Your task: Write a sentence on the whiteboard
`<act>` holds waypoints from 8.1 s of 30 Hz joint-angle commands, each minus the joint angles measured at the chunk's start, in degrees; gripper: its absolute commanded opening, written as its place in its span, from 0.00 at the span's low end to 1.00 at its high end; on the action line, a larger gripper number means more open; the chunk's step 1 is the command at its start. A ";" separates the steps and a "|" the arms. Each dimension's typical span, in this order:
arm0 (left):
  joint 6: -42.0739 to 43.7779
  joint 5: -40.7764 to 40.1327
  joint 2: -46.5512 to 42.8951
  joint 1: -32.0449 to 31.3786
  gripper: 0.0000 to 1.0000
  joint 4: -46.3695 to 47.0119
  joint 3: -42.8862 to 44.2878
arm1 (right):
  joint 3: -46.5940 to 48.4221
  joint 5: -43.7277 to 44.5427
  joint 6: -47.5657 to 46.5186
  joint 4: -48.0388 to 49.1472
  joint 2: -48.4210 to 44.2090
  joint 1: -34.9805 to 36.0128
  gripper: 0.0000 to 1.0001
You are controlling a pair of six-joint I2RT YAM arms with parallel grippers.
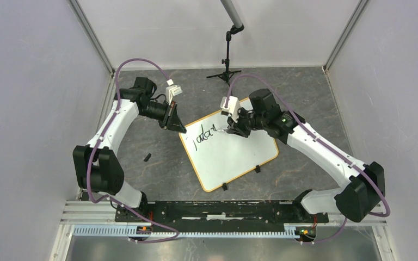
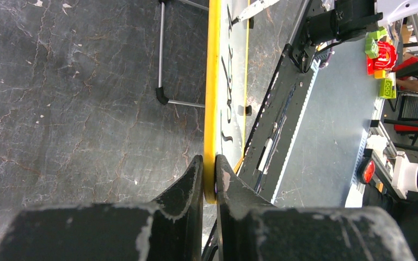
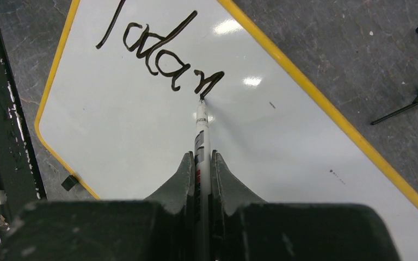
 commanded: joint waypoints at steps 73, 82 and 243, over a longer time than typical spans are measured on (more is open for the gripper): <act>2.73 -3.88 1.74 -1.75 0.03 -0.97 0.75 | 8.09 -6.94 1.29 -0.14 3.64 -4.98 0.00; 2.76 -3.88 1.69 -1.79 0.02 -0.99 0.79 | 7.23 -5.12 0.68 0.12 4.45 -4.76 0.00; 3.04 -10.12 2.62 -4.47 0.03 -2.18 1.36 | 1.80 -13.99 -3.89 -5.59 -2.49 -13.95 0.00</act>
